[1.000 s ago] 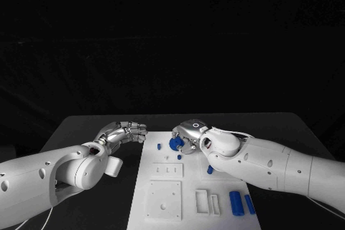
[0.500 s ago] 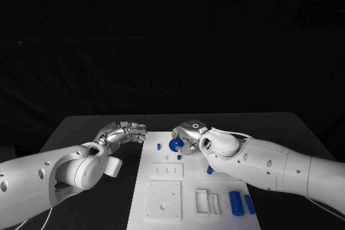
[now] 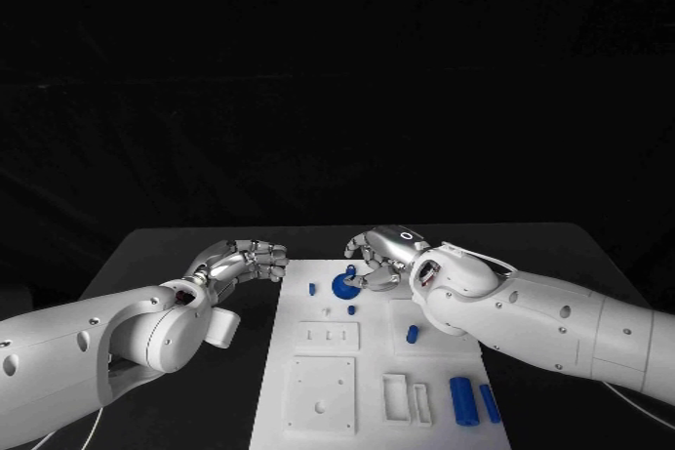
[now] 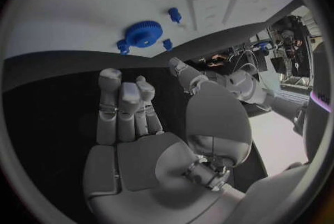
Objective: Assemble the parts on the task board
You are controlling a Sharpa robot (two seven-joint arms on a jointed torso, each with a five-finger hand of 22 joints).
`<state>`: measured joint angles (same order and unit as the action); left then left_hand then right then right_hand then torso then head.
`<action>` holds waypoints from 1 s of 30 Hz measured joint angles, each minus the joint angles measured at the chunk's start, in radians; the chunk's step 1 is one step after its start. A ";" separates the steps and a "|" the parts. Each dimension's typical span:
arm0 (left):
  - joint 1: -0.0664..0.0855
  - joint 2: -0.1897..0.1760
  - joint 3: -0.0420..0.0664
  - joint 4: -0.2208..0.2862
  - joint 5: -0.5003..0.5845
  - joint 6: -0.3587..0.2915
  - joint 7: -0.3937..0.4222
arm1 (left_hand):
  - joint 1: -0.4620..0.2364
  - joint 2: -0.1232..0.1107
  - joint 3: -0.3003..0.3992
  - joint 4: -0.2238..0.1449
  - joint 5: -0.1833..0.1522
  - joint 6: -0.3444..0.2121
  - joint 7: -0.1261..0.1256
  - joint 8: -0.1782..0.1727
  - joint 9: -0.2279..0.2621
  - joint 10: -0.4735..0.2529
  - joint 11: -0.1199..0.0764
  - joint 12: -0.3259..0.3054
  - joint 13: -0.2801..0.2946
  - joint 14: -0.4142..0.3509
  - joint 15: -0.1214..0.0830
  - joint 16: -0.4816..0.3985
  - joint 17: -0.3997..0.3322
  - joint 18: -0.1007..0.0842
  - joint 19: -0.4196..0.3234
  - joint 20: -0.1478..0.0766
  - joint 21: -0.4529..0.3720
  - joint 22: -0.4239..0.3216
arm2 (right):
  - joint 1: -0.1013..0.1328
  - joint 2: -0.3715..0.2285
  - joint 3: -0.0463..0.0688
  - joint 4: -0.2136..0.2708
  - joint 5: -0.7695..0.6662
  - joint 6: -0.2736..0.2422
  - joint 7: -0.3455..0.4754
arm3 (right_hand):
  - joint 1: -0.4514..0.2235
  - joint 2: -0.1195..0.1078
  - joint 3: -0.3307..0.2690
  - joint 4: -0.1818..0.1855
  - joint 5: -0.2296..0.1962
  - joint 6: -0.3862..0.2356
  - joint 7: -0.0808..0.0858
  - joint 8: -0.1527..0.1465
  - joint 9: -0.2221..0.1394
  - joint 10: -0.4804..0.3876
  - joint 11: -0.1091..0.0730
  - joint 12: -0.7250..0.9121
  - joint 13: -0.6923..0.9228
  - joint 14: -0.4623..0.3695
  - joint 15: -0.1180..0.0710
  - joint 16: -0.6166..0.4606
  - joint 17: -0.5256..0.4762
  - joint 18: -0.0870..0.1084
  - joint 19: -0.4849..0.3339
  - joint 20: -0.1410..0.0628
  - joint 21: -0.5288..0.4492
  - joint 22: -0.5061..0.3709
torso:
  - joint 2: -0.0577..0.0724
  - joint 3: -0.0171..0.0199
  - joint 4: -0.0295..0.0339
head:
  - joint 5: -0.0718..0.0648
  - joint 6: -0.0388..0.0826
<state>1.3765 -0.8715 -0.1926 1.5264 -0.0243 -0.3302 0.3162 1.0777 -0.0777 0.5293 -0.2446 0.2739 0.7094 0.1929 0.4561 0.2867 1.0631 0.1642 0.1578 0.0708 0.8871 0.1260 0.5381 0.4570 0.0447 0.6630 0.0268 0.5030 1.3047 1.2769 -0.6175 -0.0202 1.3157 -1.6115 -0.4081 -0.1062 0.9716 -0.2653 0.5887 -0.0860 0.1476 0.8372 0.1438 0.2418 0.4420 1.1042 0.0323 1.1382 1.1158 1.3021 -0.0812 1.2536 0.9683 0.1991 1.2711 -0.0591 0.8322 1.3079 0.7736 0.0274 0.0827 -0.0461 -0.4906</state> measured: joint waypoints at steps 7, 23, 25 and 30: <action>0.000 0.000 0.000 0.002 0.000 0.000 0.000 | 0.000 0.000 0.000 0.000 0.000 0.000 0.000 0.000 0.000 0.000 0.000 0.000 0.000 0.000 0.000 0.000 0.000 0.000 0.000 0.000 0.000 0.000 | 0.030 -0.114 0.036 0.032 0.160 0.004 0.059 | 0.042 0.042 -0.016 -0.033 0.032 0.000 0.000 0.000 0.003 0.000 0.000 0.000 0.000 0.000 0.000 0.000 0.005 0.000 -0.003 -0.004 0.000 0.000 | -0.001 0.0015 -0.0039 | -0.011 0.010; 0.000 0.011 0.000 -0.007 0.000 0.005 0.000 | 0.000 0.000 0.002 -0.002 0.000 0.000 0.000 0.000 0.000 0.000 0.000 0.000 0.000 0.000 0.000 0.000 0.000 0.000 0.000 0.000 0.000 0.001 | 0.037 -0.241 0.036 -0.104 0.340 0.143 0.215 | 0.075 0.104 -0.128 -0.189 0.131 0.000 0.000 0.005 0.005 -0.013 0.005 0.004 -0.004 -0.005 0.005 -0.012 0.012 -0.001 -0.021 0.002 -0.005 0.000 | -0.007 0.0148 -0.0189 | -0.037 0.020; 0.000 0.011 0.000 -0.007 0.000 0.007 0.000 | 0.000 0.000 0.003 -0.003 0.000 0.000 0.000 0.000 0.000 0.000 0.000 0.000 0.000 0.000 0.000 0.000 0.000 0.000 0.000 0.000 0.000 0.001 | 0.037 -0.241 0.036 -0.127 0.348 0.157 0.222 | 0.075 0.104 -0.134 -0.195 0.147 0.000 0.000 0.005 0.005 -0.013 0.005 0.004 -0.004 -0.005 0.005 -0.015 0.013 -0.001 -0.023 0.005 -0.005 0.000 | -0.007 0.0172 -0.0201 | -0.038 0.020; 0.000 0.011 -0.001 -0.011 0.000 0.010 0.001 | 0.000 0.000 0.003 -0.003 0.000 0.000 0.000 0.000 0.000 0.000 0.000 0.000 0.000 0.000 0.000 0.000 0.000 0.000 0.000 0.000 0.000 0.001 | 0.035 -0.240 0.036 -0.171 0.369 0.183 0.236 | 0.075 0.104 -0.140 -0.201 0.166 0.000 0.000 0.005 0.005 -0.013 0.005 0.004 -0.005 -0.005 0.005 -0.017 0.013 -0.001 -0.024 0.006 -0.008 0.000 | -0.008 0.0221 -0.0221 | -0.039 0.023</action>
<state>1.3764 -0.8604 -0.1935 1.5151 -0.0241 -0.3202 0.3167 1.0777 -0.0777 0.5319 -0.2472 0.2739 0.7094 0.1929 0.4561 0.2866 1.0631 0.1642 0.1578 0.0709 0.8871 0.1260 0.5381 0.4572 0.0446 0.6630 0.0268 0.5030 1.3054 1.3117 -0.8571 0.0153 1.1450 -1.2427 -0.2251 0.1294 1.0464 -0.1618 0.4485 -0.2874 0.3140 0.8372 0.1439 0.2466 0.4468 1.0912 0.0372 1.1422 1.1103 1.2970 -0.0764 1.2367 0.9811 0.1981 1.2468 -0.0531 0.8240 1.3078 0.7656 0.0495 0.0607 -0.0854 -0.4676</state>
